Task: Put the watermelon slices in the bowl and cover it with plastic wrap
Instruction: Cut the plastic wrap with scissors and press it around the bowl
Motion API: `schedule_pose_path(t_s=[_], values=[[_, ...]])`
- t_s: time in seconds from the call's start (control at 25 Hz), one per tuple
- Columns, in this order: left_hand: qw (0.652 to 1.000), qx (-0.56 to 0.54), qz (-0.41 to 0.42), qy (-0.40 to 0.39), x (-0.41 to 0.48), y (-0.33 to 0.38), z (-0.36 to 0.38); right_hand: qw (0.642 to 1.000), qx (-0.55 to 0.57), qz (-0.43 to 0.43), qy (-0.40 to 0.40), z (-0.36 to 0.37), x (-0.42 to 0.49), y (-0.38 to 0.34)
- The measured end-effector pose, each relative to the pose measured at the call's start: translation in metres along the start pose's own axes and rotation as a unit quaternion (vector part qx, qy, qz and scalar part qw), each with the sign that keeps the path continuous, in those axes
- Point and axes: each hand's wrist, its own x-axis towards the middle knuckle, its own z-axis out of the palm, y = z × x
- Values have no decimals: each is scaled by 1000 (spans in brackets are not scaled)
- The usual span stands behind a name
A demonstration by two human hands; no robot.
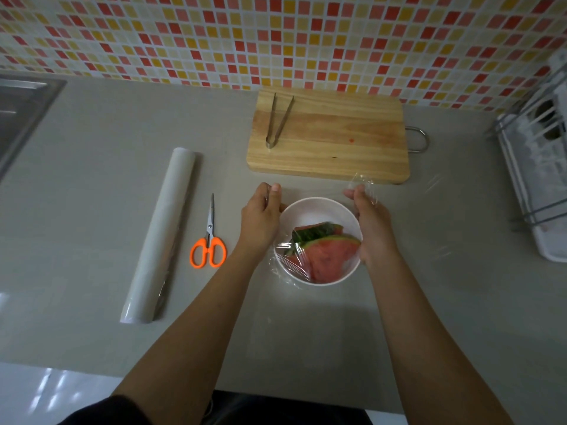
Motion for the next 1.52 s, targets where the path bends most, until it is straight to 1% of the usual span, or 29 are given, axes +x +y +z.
schedule_pose_path(t_s=[0.12,0.24,0.36,0.56,0.64,0.72,0.8,0.88,0.92,1.0,1.2,1.4,1.52], values=[[999,24,23,-9,2,2,-4,1000,-2,6,-8,-1,-1,0],[999,31,25,-27,6,3,-6,1000,3,18,-11,-1,0,-2],[999,35,28,-24,7,3,-7,999,2,24,-23,-2,0,-1],[993,56,103,0,1,-2,-4,998,57,-1,-42,-5,1,3],[993,53,108,1,2,-4,-4,998,38,7,-48,-6,3,4],[996,36,80,-6,4,-8,-4,998,4,29,-49,-6,5,5],[999,-32,0,-31,6,-14,-3,997,-12,59,-39,-5,8,6],[989,-106,-83,-62,5,-18,-2,995,-10,93,-23,-3,12,7],[984,-125,-106,-71,4,-19,-2,993,-6,113,-16,-1,14,7],[980,-146,-114,-73,2,-20,-1,990,-1,140,-11,-1,18,9],[975,-199,-46,-88,-2,-26,-3,989,-1,146,-14,-1,24,15],[982,-174,25,-72,-3,-33,0,988,-10,155,-6,-1,24,16],[976,-195,49,-81,-6,-37,1,988,-13,152,-3,-1,24,16]])
